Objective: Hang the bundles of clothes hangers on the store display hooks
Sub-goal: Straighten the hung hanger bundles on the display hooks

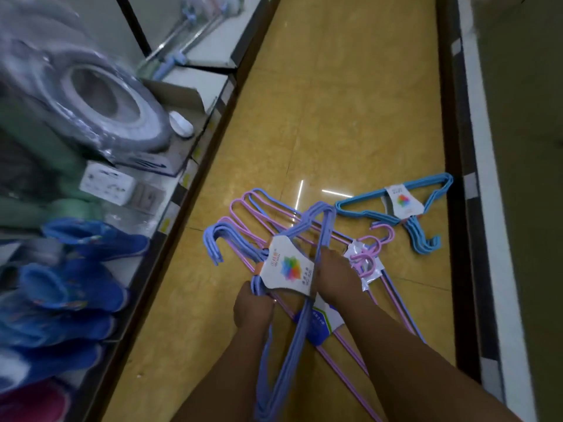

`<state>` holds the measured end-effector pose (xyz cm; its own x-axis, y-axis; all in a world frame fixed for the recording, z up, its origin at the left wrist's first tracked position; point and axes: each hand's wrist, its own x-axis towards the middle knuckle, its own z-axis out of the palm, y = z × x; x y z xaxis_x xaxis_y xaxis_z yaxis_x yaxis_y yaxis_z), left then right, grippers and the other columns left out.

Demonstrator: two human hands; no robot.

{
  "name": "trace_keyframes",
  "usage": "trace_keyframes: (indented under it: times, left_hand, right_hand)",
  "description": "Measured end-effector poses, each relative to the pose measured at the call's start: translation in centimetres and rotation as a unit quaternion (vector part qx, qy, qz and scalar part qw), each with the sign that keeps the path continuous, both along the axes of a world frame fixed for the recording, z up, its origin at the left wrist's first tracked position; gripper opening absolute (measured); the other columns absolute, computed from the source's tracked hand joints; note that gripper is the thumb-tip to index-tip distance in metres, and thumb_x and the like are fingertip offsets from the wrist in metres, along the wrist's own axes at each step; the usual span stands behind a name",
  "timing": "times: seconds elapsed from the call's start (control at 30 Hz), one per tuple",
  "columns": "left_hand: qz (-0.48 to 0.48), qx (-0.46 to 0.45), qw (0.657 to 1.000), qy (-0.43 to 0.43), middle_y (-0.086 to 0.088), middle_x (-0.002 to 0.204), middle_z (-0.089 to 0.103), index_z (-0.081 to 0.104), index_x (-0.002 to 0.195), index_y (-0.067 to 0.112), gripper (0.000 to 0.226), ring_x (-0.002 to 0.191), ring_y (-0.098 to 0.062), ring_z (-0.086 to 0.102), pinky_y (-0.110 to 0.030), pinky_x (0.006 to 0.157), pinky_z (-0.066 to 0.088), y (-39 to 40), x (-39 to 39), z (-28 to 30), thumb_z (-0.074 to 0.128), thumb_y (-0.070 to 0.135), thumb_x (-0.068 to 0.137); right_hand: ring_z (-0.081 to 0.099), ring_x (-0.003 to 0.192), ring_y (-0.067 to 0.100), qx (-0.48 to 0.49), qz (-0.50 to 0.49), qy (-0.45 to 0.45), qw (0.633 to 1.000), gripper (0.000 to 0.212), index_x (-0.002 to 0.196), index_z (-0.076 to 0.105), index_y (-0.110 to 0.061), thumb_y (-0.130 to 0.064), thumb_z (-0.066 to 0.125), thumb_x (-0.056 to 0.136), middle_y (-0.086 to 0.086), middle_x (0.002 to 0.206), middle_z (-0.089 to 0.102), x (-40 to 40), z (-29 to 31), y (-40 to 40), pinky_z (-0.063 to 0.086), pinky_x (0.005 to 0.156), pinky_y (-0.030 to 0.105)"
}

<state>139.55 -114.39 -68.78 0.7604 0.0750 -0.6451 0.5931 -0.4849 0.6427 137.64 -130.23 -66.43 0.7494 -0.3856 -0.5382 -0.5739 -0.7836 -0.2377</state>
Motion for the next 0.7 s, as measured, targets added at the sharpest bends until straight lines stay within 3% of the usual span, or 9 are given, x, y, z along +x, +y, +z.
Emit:
trace_keyframes:
  times: [0.13,0.23,0.37,0.47,0.53,0.6,0.7]
  left_hand:
    - [-0.046,0.009,0.999,-0.021,-0.009,0.084,0.064,0.059,0.087,0.021,0.019,0.08,-0.034,0.062,-0.047,0.073,0.055,1.8,0.3,9.7,0.052,0.03,0.073]
    - [-0.11,0.012,0.993,-0.05,-0.007,0.084,0.062,0.058,0.085,0.024,0.016,0.08,-0.033,0.061,-0.039,0.07,0.052,3.6,1.4,18.2,0.055,0.011,0.076]
    - [-0.179,0.006,0.982,-0.053,-0.005,0.076,0.057,0.054,0.076,0.027,0.017,0.074,-0.03,0.057,-0.043,0.067,0.05,5.9,2.6,28.4,0.05,0.014,0.065]
    - [-0.203,0.006,0.977,-0.059,-0.005,0.073,0.054,0.051,0.071,0.026,0.013,0.078,-0.032,0.058,-0.047,0.075,0.052,8.0,3.0,35.1,0.05,0.017,0.062]
    - [-0.194,-0.016,0.978,-0.077,-0.003,0.071,0.05,0.051,0.07,0.021,0.018,0.075,-0.027,0.053,-0.041,0.073,0.051,9.4,2.8,39.5,0.055,0.004,0.074]
    - [-0.171,-0.03,0.982,-0.07,-0.006,0.077,0.05,0.056,0.083,0.013,0.022,0.078,-0.021,0.048,-0.031,0.069,0.043,10.9,2.4,43.0,0.054,-0.009,0.08]
    - [-0.185,0.002,0.98,-0.079,-0.015,0.101,0.058,0.052,0.1,0.012,0.027,0.087,-0.026,0.054,-0.028,0.068,0.039,12.4,1.7,46.9,0.052,-0.008,0.082]
  right_hand:
    - [0.031,0.135,0.032,-0.12,0.068,-0.041,0.99,0.061,0.147,0.021,-0.008,-0.019,0.047,0.092,0.013,0.151,0.028,1.1,11.2,0.0,0.032,0.105,0.041]
    - [0.016,0.144,0.031,-0.149,0.082,-0.057,0.984,0.066,0.151,0.011,-0.013,-0.019,0.043,0.094,0.009,0.158,0.013,1.7,19.2,0.7,0.019,0.114,0.047]
    - [0.016,0.145,0.025,-0.157,0.138,-0.038,0.977,0.061,0.151,0.014,-0.019,-0.02,0.04,0.097,0.003,0.156,0.021,2.0,29.3,2.1,0.005,0.115,0.054]
    - [0.043,0.13,0.025,-0.126,0.186,-0.046,0.973,0.05,0.143,0.032,-0.019,-0.018,0.044,0.094,0.005,0.14,0.048,1.8,35.8,3.5,0.024,0.111,0.044]
    - [0.057,0.112,0.028,-0.106,0.183,-0.064,0.975,0.038,0.132,0.042,-0.018,-0.015,0.043,0.094,0.007,0.124,0.059,1.4,39.6,4.7,0.042,0.091,0.036]
    - [0.061,0.103,0.028,-0.11,0.177,-0.081,0.975,0.032,0.126,0.045,-0.016,-0.013,0.043,0.094,0.008,0.117,0.061,0.9,43.3,6.4,0.045,0.079,0.034]
    - [0.06,0.104,0.029,-0.119,0.192,-0.093,0.97,0.031,0.126,0.044,-0.014,-0.014,0.042,0.095,0.009,0.117,0.059,0.2,47.9,8.6,0.043,0.077,0.034]
